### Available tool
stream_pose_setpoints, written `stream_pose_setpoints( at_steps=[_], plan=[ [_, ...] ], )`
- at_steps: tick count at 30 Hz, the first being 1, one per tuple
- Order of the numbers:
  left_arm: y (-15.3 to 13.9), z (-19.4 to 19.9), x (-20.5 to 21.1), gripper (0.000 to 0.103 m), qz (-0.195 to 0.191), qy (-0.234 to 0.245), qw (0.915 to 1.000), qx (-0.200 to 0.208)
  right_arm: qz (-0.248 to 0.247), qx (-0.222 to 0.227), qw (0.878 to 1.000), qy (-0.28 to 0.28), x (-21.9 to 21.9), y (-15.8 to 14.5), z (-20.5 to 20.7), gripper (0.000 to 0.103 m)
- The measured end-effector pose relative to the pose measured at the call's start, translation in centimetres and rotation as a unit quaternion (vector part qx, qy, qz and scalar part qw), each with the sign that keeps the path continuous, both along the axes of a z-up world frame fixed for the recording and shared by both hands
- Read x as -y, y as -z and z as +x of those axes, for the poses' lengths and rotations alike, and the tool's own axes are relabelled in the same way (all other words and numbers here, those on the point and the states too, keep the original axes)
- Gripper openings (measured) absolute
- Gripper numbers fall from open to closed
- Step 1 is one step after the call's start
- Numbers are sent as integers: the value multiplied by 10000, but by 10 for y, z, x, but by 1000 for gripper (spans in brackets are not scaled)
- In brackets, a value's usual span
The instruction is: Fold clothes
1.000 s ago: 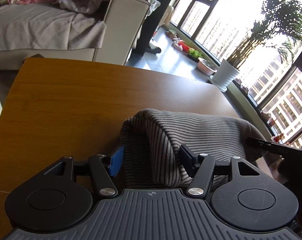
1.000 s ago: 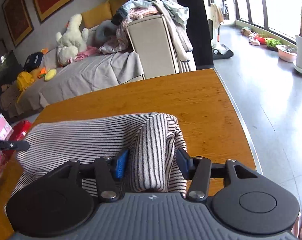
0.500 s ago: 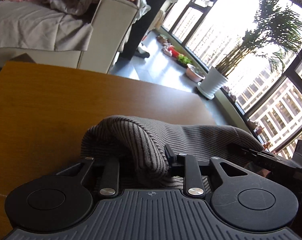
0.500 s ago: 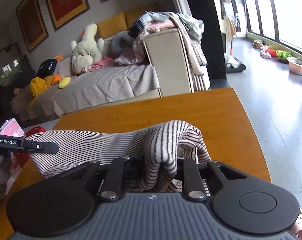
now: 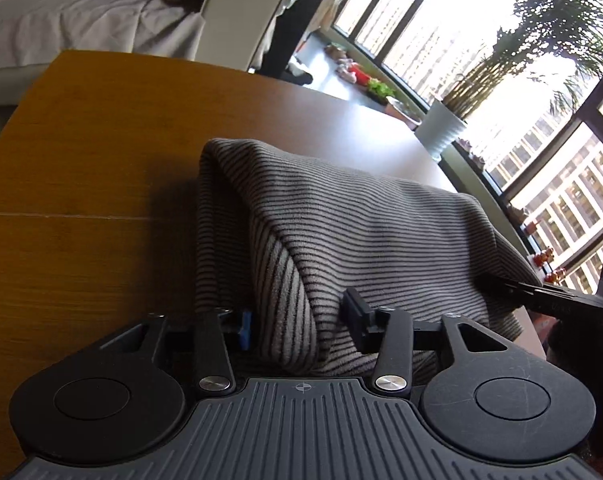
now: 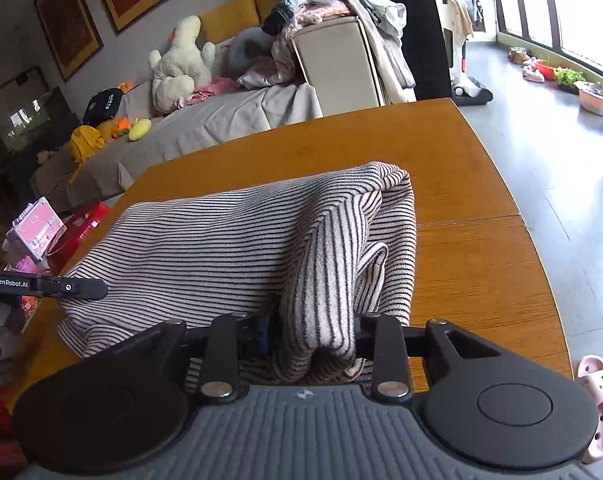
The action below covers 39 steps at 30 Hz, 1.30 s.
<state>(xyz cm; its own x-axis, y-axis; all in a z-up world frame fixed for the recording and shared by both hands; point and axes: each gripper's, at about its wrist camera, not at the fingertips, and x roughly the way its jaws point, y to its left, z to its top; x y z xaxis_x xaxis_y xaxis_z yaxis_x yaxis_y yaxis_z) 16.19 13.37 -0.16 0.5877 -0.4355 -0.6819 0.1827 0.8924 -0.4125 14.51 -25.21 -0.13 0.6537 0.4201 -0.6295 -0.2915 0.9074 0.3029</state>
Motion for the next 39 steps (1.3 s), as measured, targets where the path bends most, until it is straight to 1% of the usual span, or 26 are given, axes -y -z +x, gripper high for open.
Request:
stream_pose_setpoints(
  at_steps=[1,2,4,5,6,8,9,11,12,13,14,15,16,17,19,20,23,27,33,35,37,39],
  plan=[
    [-5,-2,-1,74,108,-20,9999,87,-78,80,9999,86,3,-5,-1,76],
    [-10,-4,-2,78,212,-41,9996,175,-131,147,9997,119,2,-8,1,82],
    [-24,-10,-5,81,282,-122,9987,411,-229,277,9992,171,0,-14,8,87],
    [-32,-15,-6,87,200,-176,9981,549,-279,343,9988,197,-1,-17,11,91],
    [-38,-18,-6,94,43,-198,9976,665,-328,408,9984,223,-2,-20,15,103],
    [-52,-23,-5,97,-271,-238,9954,889,-426,538,9973,275,-5,-26,22,103],
    [-55,-22,-1,99,-428,-229,9944,934,-475,603,9966,300,-6,-29,25,103],
    [-49,-22,12,103,-702,-302,9930,903,-574,733,9950,352,-8,-35,32,103],
    [-45,-22,18,103,-830,-335,9921,878,-623,798,9941,378,-9,-38,35,103],
    [-35,-19,26,103,-843,-324,9932,733,-672,863,9932,404,-10,-41,38,103],
    [-23,-14,34,103,-783,-299,9952,504,-755,784,9933,382,-15,-38,47,103],
    [-14,-12,39,103,-700,-331,9963,360,-843,684,9935,353,-20,-33,56,103],
    [-7,-12,44,103,-562,-445,9967,373,-995,604,9927,309,-23,-26,61,103],
    [-4,-12,48,103,-415,-481,9965,541,-1155,526,9916,262,-26,-18,66,103],
    [-3,-7,55,103,-33,-260,9976,644,-1474,371,9882,167,-31,-2,76,103],
    [-2,-4,56,103,65,-182,9976,663,-1633,293,9861,120,-33,6,81,103],
    [-1,12,52,103,87,-98,9976,683,-1139,-64,9928,374,-17,12,81,103],
    [1,45,50,103,114,4,9973,725,-884,-100,9949,481,-17,16,55,103],
    [3,92,49,103,-2,-62,9978,658,-522,-133,9966,630,-18,21,13,103],
    [4,98,49,103,89,-16,9976,684,-521,-95,9966,628,-21,22,9,103],
    [-2,94,52,103,259,-112,9975,655,-527,-55,9966,623,-24,22,5,103],
    [-13,79,55,103,279,-185,9969,710,-534,-14,9967,618,-26,23,1,103]
  ],
)
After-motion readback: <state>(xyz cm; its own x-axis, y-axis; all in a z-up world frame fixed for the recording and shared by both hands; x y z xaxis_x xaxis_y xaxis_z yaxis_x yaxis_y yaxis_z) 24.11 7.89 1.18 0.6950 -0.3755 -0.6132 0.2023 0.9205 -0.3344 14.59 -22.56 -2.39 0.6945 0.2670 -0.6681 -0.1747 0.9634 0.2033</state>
